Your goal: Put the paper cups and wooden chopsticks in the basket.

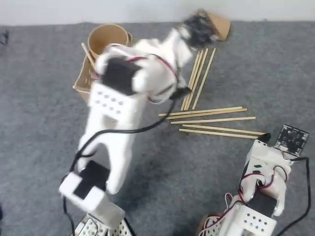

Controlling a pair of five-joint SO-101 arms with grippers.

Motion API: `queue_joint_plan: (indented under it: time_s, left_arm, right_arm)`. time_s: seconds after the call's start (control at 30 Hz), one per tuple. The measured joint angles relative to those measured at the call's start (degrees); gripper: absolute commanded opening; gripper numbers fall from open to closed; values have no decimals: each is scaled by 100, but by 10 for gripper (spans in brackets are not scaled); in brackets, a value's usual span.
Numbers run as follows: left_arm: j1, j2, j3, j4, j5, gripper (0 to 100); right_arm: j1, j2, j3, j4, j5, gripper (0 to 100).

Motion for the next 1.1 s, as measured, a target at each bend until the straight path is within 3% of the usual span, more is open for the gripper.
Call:
queue_joint_plan:
  time_s: [0.13,0.43,0.97,1.1]
  left_arm:
    - [352,668,378,-193,-264,294]
    - [457,2470,598,-1635,-343,294]
    - [686,4070,598,-2760,-563,294]
    - [624,4343,431,-2734,-624,294]
  right_arm:
    - [9,0,0,0,0,201]
    - [211,0,0,0,0,201]
    - [211,0,0,0,18,201]
    - [211,0,0,0,18,201]
